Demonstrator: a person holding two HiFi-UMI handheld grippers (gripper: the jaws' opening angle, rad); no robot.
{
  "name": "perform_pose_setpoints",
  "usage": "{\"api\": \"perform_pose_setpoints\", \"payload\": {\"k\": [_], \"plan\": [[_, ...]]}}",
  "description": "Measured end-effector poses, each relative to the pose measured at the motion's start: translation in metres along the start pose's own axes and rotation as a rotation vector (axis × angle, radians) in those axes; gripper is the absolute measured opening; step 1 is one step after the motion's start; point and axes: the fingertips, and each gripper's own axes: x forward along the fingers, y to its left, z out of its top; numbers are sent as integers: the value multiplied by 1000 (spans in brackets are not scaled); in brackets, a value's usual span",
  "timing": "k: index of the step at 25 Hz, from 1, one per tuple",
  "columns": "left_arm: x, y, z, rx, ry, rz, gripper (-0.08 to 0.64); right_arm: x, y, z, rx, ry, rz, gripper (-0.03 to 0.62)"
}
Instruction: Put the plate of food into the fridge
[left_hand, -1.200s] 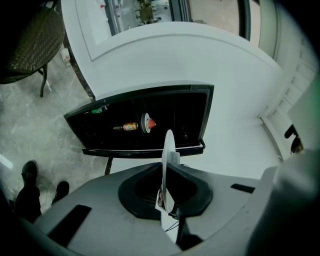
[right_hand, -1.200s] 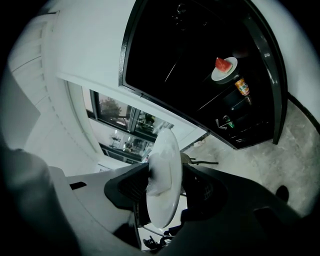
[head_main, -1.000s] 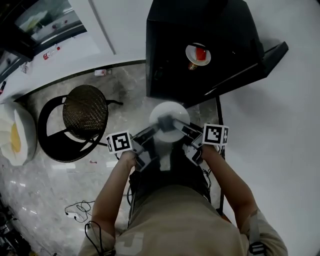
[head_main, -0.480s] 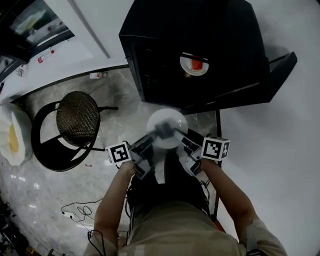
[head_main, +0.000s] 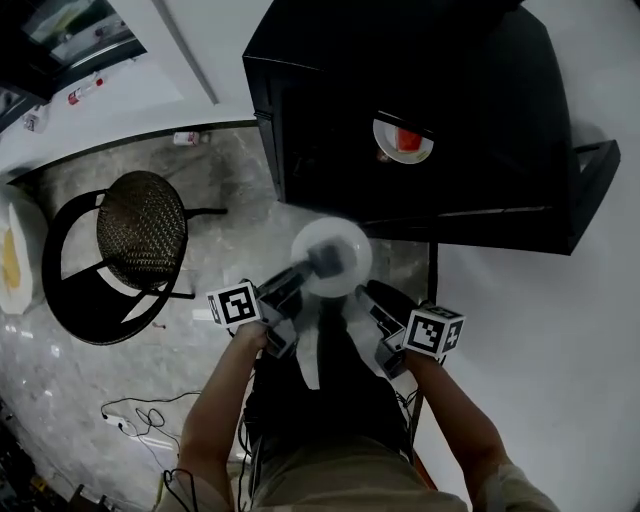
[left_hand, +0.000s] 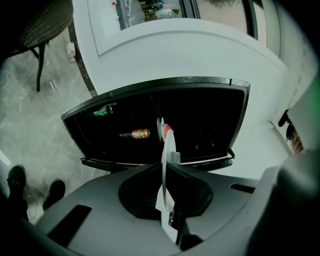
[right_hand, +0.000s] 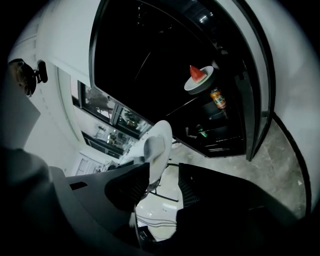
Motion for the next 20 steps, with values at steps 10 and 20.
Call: {"api": "perform_pose_setpoints", "payload": {"k": [10,20], "plan": [[18,68,14,-1,8,3,20,54,-49,-36,-18,93,-53,29],[19,94,15,-5,-17,3,20,73,-65,-42,-60,121,-91,29]]}}
